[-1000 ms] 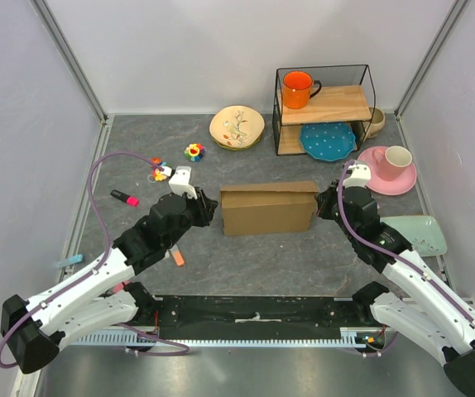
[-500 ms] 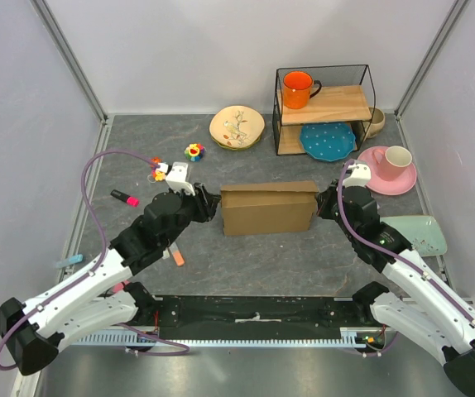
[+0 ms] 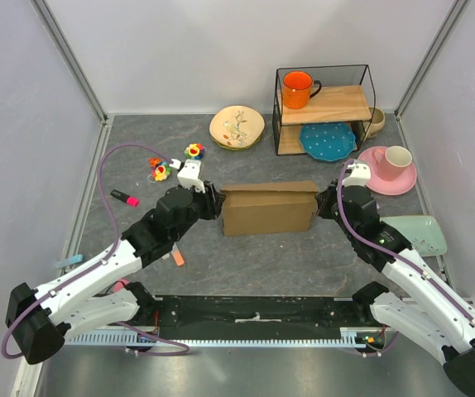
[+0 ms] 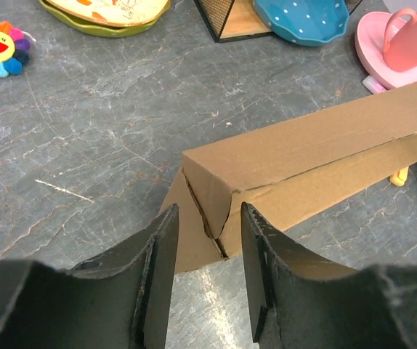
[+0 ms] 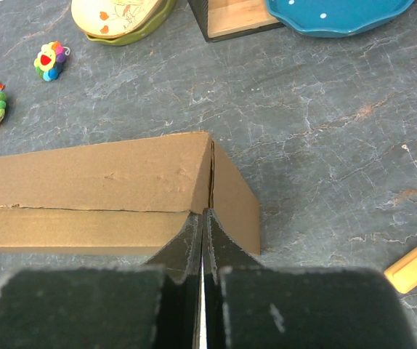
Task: Fold the paper box
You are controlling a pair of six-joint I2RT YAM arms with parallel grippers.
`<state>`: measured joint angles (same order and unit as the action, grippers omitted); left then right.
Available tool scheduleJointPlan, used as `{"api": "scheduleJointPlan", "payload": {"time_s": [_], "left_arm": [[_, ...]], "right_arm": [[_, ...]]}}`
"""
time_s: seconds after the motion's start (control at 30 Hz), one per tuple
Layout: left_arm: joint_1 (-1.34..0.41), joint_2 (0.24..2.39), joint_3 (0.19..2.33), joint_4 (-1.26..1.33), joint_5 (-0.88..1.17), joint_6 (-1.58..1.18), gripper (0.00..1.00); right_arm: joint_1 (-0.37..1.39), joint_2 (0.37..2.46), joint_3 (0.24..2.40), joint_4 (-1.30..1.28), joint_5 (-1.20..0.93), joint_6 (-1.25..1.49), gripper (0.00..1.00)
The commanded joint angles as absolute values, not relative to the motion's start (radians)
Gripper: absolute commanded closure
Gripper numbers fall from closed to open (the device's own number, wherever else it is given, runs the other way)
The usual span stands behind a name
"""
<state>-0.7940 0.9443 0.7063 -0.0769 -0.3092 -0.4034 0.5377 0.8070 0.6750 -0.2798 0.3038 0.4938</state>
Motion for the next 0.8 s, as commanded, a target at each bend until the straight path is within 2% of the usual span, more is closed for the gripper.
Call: {"api": "scheduleJointPlan", "payload": {"time_s": [0.0, 0.13, 0.43, 0.53, 0.67, 0.77], "left_arm": [[-0.796, 0.965, 0.772, -0.005, -0.321, -0.351, 0.54], [-0.796, 0.985, 0.785, -0.003, -0.321, -0.339, 0.56], [-0.795, 0.997, 0.772, -0.003, -0.316, -0.331, 0.73], [-0.796, 0.996, 0.767, -0.003, -0.318, -0.327, 0.79], [-0.796, 0.988, 0.752, 0.041, -0.311, -0.316, 0.98], [-0.796, 0.980, 0.715, 0.074, -0.293, -0.313, 0.98]], "right_arm": [[0.535, 0.830, 0.683, -0.383, 0.305, 0.495, 1.00], [0.535, 0.827, 0.680, -0.383, 0.307, 0.495, 1.00], [0.537, 0.824, 0.676, -0.383, 0.305, 0.495, 1.00], [0.535, 0.822, 0.676, -0.383, 0.301, 0.495, 1.00], [0.535, 0.810, 0.673, -0.388, 0.301, 0.499, 1.00], [0.537, 0.807, 0.670, -0.393, 0.296, 0.500, 1.00]]}}
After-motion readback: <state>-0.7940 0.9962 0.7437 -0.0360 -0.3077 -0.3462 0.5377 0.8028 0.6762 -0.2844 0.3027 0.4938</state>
